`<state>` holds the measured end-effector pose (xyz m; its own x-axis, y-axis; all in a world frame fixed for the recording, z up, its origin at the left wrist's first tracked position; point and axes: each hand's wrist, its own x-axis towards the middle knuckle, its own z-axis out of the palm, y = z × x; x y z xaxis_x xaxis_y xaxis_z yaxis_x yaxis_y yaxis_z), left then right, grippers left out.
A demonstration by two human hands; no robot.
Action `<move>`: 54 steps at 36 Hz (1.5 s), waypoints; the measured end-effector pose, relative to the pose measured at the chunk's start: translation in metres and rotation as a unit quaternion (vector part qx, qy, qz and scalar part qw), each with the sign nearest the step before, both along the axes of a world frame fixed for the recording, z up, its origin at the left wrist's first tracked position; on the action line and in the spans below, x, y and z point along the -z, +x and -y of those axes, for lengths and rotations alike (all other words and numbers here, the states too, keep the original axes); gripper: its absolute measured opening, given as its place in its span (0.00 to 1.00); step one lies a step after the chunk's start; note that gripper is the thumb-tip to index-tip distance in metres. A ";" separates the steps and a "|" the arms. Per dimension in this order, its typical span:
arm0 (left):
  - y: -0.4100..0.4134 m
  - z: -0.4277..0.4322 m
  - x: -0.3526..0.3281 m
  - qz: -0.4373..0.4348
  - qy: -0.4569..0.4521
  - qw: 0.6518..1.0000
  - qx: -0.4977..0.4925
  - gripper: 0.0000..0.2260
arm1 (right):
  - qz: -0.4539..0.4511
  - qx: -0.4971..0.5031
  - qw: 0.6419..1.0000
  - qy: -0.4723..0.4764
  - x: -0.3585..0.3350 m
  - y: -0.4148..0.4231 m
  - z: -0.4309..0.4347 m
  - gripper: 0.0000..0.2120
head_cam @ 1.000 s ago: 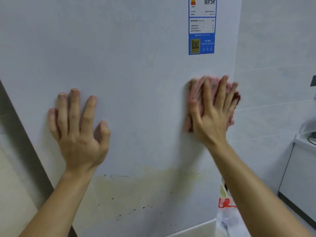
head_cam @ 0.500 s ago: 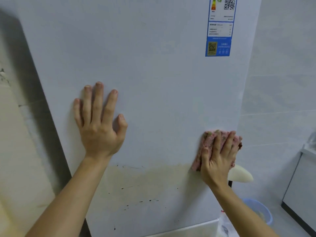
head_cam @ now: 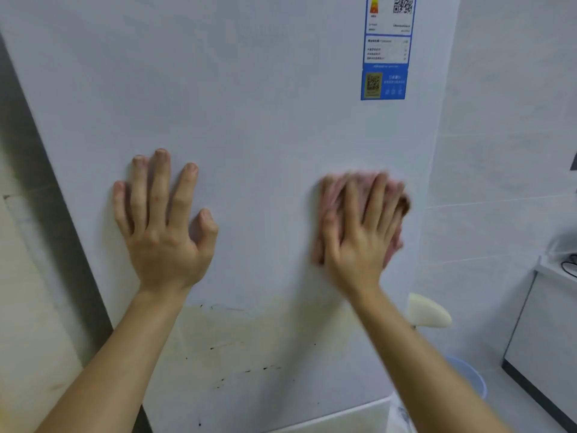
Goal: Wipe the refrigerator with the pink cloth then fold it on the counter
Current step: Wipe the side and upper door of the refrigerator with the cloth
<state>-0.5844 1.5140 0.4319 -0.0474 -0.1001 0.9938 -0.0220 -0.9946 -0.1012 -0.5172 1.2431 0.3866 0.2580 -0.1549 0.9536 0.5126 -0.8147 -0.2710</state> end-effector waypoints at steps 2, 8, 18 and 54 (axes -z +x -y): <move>-0.001 -0.001 0.000 0.003 0.001 1.000 0.001 0.23 | -0.042 -0.017 0.999 -0.030 0.059 -0.012 -0.012 0.28; -0.003 -0.003 -0.001 -0.002 0.006 1.000 0.012 0.24 | -0.089 -0.023 0.995 -0.048 0.096 -0.018 -0.015 0.30; -0.009 -0.002 -0.002 -0.036 -0.007 0.999 0.028 0.24 | -0.037 -0.003 0.997 0.066 -0.119 -0.003 -0.011 0.29; -0.037 -0.038 0.019 -0.090 -0.017 0.996 0.020 0.27 | -0.013 -0.023 0.995 -0.098 0.037 -0.058 -0.136 0.27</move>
<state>-0.6219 1.5519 0.4131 0.1280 -0.0680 0.9894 -0.0761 -0.9954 -0.0586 -0.5751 1.3793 0.3494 0.2859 0.0453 0.9572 0.5452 -0.8291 -0.1236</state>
